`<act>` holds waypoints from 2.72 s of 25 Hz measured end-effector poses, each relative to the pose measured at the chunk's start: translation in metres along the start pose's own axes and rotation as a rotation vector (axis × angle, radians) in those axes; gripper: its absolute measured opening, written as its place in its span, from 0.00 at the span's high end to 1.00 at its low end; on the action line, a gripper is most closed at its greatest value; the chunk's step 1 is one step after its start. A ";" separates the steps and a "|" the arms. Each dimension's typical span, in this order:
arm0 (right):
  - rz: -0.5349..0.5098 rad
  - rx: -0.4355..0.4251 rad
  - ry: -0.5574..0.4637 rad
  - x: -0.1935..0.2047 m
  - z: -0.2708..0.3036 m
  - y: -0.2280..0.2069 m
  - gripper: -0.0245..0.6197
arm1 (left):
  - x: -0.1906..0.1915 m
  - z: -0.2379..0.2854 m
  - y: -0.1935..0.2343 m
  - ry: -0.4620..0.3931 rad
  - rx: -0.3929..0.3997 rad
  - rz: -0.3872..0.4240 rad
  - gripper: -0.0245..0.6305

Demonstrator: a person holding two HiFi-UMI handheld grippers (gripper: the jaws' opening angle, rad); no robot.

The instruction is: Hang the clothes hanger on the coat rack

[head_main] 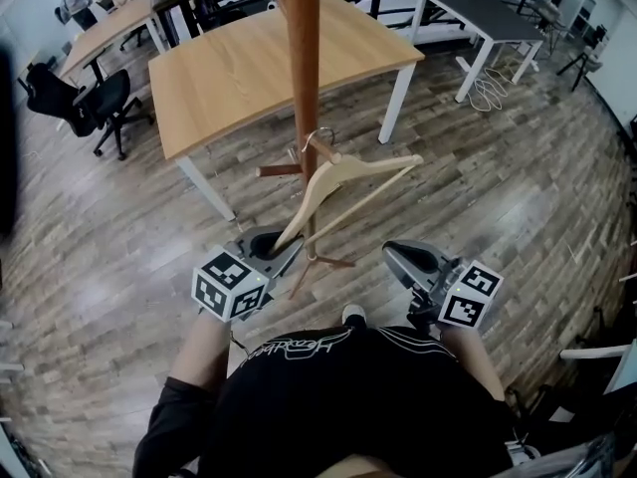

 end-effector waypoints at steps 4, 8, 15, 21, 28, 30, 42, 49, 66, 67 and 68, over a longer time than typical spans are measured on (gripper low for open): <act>0.015 -0.012 0.007 0.002 -0.002 -0.011 0.90 | 0.008 0.007 0.006 0.019 -0.014 0.035 0.90; 0.029 -0.021 0.016 0.000 -0.002 -0.022 0.90 | 0.014 0.012 0.014 0.045 -0.024 0.040 0.90; 0.025 -0.019 0.022 0.004 -0.002 -0.026 0.90 | 0.030 0.009 0.031 0.043 -0.046 0.072 0.90; 0.032 -0.007 0.040 -0.007 0.003 -0.029 0.90 | 0.025 0.011 0.048 0.044 -0.053 0.091 0.90; 0.029 0.042 0.041 0.005 0.000 -0.012 0.90 | 0.030 0.014 0.061 0.015 -0.080 0.159 0.90; 0.028 0.064 0.037 0.012 -0.005 -0.003 0.90 | 0.033 0.012 0.060 0.005 -0.073 0.173 0.90; 0.036 0.165 0.006 0.034 -0.016 0.040 0.90 | 0.047 -0.008 0.086 -0.069 -0.099 0.171 0.65; 0.004 0.140 0.035 0.033 -0.001 0.053 0.90 | 0.071 -0.066 0.105 -0.127 -0.250 0.043 0.56; -0.056 -0.090 0.059 0.067 -0.079 0.154 0.90 | 0.014 -0.163 -0.173 -0.410 0.051 -0.215 0.69; -0.059 -0.102 0.057 0.072 -0.089 0.163 0.90 | 0.018 -0.164 -0.194 -0.406 0.075 -0.221 0.72; -0.061 -0.113 0.057 0.076 -0.099 0.171 0.90 | 0.021 -0.166 -0.214 -0.405 0.095 -0.226 0.75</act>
Point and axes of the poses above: the fingertips, and each gripper's own axes: z forward along the fingers, y to its left, x out of its underside, the point moved 9 cm from there along -z, backward along the fingers, and after that the axes turned 14 degrees about -x, right-handed, at the moved point
